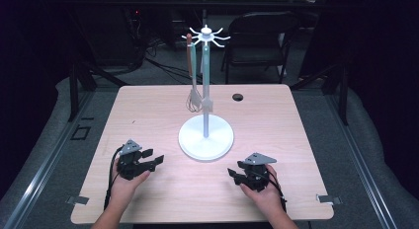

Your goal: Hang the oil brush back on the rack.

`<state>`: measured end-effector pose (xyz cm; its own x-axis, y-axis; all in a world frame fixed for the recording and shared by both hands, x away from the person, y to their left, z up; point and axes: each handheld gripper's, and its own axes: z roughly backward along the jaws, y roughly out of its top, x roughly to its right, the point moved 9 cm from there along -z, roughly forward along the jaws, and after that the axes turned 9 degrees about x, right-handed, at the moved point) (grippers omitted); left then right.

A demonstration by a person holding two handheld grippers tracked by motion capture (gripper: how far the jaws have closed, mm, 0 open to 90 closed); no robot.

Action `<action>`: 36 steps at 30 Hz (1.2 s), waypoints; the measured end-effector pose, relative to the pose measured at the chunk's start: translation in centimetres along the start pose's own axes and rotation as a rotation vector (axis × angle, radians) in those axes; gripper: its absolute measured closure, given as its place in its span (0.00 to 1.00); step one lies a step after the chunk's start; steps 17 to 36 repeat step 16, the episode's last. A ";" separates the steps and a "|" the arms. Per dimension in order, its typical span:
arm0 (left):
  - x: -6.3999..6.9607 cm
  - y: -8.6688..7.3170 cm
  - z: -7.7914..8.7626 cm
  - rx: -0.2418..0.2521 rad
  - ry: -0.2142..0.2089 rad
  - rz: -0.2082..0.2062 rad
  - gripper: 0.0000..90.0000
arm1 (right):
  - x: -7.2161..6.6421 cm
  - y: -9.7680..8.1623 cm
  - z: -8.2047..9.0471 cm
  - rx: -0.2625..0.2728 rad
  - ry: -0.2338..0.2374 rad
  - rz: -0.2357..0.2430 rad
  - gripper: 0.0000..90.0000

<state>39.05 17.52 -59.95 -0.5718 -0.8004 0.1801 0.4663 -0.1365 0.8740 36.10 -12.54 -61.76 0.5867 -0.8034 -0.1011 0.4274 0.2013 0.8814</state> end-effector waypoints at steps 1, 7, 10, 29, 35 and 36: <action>0.0 -0.2 -0.1 -0.003 -0.001 0.006 0.48 | 0.1 0.0 0.0 -0.002 -0.001 0.001 0.56; -0.3 -0.9 -0.4 -0.026 0.013 -0.003 0.47 | 0.1 0.0 0.0 0.003 0.000 -0.004 0.56; -0.3 -1.1 -0.5 -0.030 0.016 -0.004 0.46 | 0.1 0.0 0.0 0.005 -0.002 -0.004 0.56; -0.6 -1.2 -0.6 -0.034 0.020 -0.001 0.44 | 0.4 -0.1 0.0 0.000 -0.011 0.001 0.55; -0.6 -1.2 -0.6 -0.034 0.020 -0.001 0.44 | 0.4 -0.1 0.0 0.000 -0.011 0.001 0.55; -0.6 -1.2 -0.6 -0.034 0.020 -0.001 0.44 | 0.4 -0.1 0.0 0.000 -0.011 0.001 0.55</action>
